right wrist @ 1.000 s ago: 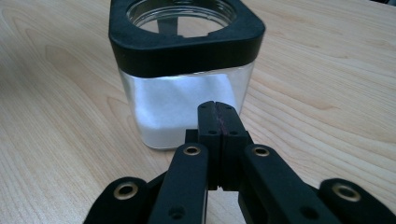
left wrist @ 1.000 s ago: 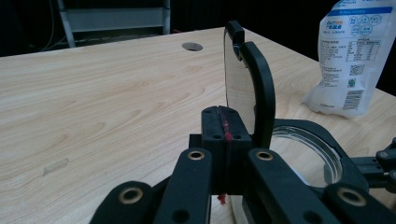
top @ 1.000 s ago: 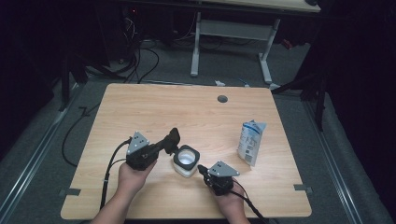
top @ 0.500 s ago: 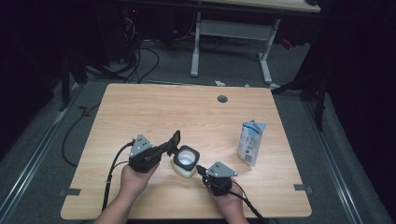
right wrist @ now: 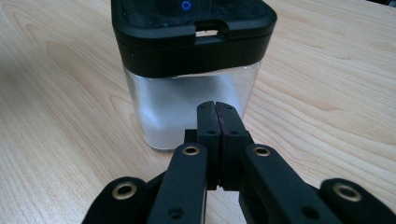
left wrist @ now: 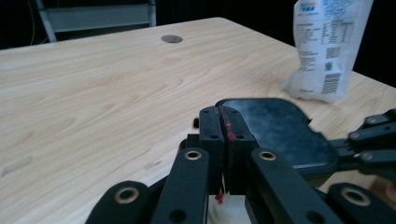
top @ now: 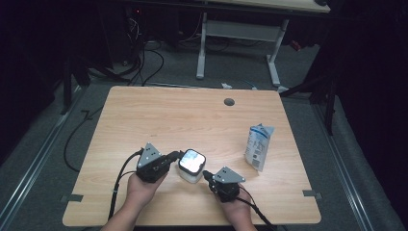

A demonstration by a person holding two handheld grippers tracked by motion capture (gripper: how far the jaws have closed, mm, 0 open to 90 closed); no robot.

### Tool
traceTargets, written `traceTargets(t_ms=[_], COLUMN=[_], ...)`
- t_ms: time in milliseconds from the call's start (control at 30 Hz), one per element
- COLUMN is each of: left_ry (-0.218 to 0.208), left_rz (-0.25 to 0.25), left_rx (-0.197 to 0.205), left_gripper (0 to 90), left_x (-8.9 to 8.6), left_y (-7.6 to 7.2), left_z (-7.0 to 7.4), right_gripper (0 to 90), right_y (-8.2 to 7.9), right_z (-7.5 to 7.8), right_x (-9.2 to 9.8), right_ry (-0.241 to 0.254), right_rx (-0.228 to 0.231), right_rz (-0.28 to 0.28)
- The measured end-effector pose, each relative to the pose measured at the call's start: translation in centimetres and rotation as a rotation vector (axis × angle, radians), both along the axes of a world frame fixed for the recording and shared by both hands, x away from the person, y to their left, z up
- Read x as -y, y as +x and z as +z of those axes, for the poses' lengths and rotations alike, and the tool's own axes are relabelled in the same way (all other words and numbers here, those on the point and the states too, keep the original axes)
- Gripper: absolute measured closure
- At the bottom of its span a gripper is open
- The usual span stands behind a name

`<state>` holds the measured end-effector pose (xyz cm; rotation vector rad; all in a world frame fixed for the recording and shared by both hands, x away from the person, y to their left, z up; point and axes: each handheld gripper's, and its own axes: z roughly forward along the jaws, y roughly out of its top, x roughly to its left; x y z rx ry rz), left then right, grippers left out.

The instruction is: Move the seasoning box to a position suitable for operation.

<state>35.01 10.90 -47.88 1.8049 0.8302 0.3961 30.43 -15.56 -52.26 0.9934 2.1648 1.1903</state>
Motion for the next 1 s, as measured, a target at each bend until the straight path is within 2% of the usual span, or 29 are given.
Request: traceTargets(t_ms=[133,267,333,467,767,1000], left_ry=[0.035,0.067,0.08,0.076,0.073,0.086], left_rz=[0.009,0.005,0.0,-0.011,-0.004,-0.013], left_rx=[-0.044,-0.082,-0.083,-0.09,-0.081,-0.066], left_gripper=[89.0,89.5,89.7,89.9,90.0,90.0], left_x=[-0.7,-0.6,-0.2,0.2,0.8,1.2], left_y=[-0.2,-0.1,0.0,0.5,1.6,2.7], left_z=[-1.7,-3.1,-3.4,-3.7,-3.8,-3.8], right_gripper=[89.1,88.5,88.4,88.2,87.9,87.7], right_y=[-0.1,-0.1,-0.1,-0.1,-0.1,-0.1], right_z=[0.0,0.0,-0.1,-0.1,-0.1,-0.1], right_x=[0.3,0.5,0.6,0.7,0.8,0.9], right_ry=[0.003,0.0,-0.002,-0.004,-0.003,-0.004], right_rx=[-0.003,-0.003,-0.006,-0.007,-0.005,-0.006], right_rz=[-0.009,-0.011,-0.014,-0.018,-0.018,-0.021])
